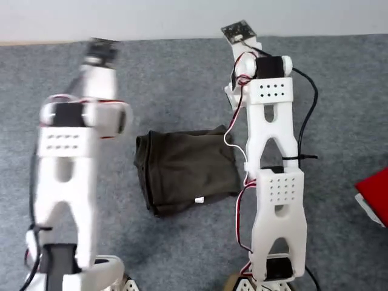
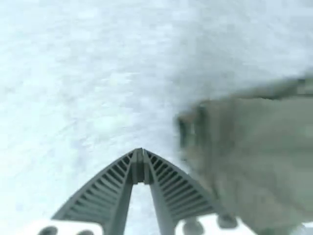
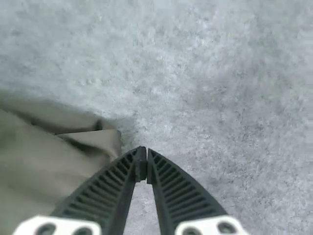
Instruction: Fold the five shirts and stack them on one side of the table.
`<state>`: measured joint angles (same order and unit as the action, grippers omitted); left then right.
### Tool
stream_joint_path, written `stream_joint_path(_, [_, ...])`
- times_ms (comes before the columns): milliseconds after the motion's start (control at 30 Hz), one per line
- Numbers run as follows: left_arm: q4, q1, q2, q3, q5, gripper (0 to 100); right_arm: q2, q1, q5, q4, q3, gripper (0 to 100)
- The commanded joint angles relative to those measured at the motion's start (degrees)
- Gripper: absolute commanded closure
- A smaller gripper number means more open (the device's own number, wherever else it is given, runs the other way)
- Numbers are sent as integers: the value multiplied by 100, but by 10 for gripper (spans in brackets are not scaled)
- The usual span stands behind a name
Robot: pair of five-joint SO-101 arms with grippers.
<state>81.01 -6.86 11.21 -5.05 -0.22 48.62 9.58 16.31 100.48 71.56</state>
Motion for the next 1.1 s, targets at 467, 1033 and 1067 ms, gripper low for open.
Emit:
stream_joint_path(467, [396,-3420,756,-154,-202,998,-602,2633,-53,101,-1345,989])
stream_joint_path(1033, [404,-4730,756,-462,-686,998,760,3029,360,-2009,-1336,989])
stream_joint_path(1067, [404,-4730,756,-462,-686,998,778,3108,360,-2018,-1336,989])
